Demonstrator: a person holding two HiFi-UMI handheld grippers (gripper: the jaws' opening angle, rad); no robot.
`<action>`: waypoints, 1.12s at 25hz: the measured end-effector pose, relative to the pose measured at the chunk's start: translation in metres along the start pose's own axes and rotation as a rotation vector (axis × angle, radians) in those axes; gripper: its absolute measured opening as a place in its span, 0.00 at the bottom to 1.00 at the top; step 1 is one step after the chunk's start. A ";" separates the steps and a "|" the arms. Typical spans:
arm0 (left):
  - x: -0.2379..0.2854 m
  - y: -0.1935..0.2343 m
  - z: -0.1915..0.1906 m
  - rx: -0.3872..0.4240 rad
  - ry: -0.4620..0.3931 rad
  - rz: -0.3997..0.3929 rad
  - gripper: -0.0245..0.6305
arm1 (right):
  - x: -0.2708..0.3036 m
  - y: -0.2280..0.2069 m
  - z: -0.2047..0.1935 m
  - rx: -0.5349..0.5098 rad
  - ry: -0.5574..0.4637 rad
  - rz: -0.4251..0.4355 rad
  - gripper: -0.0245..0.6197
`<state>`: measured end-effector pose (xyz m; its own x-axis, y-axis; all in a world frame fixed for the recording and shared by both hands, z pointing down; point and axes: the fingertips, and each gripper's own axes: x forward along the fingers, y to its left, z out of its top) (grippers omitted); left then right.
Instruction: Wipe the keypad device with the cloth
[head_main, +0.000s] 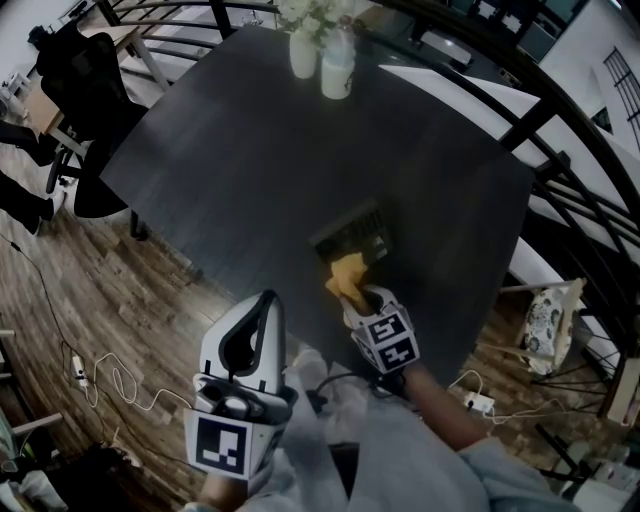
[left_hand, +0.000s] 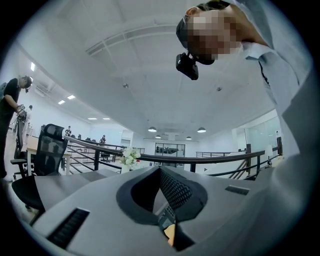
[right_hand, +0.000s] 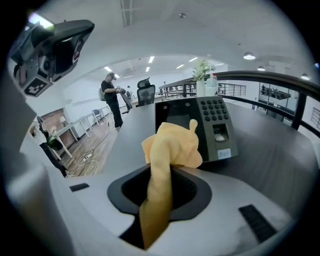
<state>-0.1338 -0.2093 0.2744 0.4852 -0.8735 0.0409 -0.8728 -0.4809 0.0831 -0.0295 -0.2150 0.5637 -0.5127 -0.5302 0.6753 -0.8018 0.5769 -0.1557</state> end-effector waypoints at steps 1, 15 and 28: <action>0.000 0.000 0.001 0.000 -0.002 0.000 0.06 | 0.000 0.007 0.002 -0.010 0.001 0.019 0.20; 0.010 -0.015 0.006 0.007 -0.025 -0.063 0.06 | -0.073 0.030 0.090 -0.021 -0.267 0.018 0.20; 0.025 -0.033 0.021 0.040 -0.067 -0.138 0.06 | -0.170 0.004 0.156 -0.051 -0.539 -0.179 0.20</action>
<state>-0.0944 -0.2169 0.2516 0.5976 -0.8010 -0.0345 -0.7999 -0.5986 0.0432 0.0068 -0.2194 0.3355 -0.4654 -0.8566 0.2229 -0.8815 0.4713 -0.0293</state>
